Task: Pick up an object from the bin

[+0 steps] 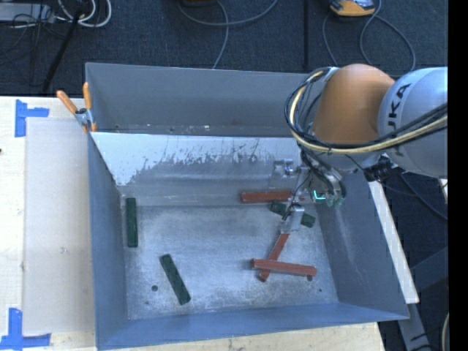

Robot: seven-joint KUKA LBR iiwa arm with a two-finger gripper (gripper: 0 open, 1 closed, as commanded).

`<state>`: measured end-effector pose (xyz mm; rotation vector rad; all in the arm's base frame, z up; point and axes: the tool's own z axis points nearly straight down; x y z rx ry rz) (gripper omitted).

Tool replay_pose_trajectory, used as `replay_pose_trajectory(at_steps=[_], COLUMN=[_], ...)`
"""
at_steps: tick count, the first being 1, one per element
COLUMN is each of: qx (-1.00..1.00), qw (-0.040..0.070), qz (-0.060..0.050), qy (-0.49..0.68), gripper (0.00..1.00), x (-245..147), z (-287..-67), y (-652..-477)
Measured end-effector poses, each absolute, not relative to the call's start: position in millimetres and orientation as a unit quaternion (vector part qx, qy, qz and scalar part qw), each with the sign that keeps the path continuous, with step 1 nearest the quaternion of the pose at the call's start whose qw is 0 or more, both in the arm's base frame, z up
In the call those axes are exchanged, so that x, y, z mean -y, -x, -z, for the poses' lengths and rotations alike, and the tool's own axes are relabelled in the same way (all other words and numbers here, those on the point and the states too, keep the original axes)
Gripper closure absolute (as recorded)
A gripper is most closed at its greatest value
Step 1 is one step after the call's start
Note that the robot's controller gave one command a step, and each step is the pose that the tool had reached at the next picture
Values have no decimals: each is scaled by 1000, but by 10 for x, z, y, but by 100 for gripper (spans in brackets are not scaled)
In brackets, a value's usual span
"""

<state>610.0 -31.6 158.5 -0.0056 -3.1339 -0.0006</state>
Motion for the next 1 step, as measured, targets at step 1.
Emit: replay_pose_trajectory(at_steps=[1], qx=[1000], qw=[2], qz=[1], qy=[-2], gripper=[0], x=[670], z=[-667], y=[-5948])
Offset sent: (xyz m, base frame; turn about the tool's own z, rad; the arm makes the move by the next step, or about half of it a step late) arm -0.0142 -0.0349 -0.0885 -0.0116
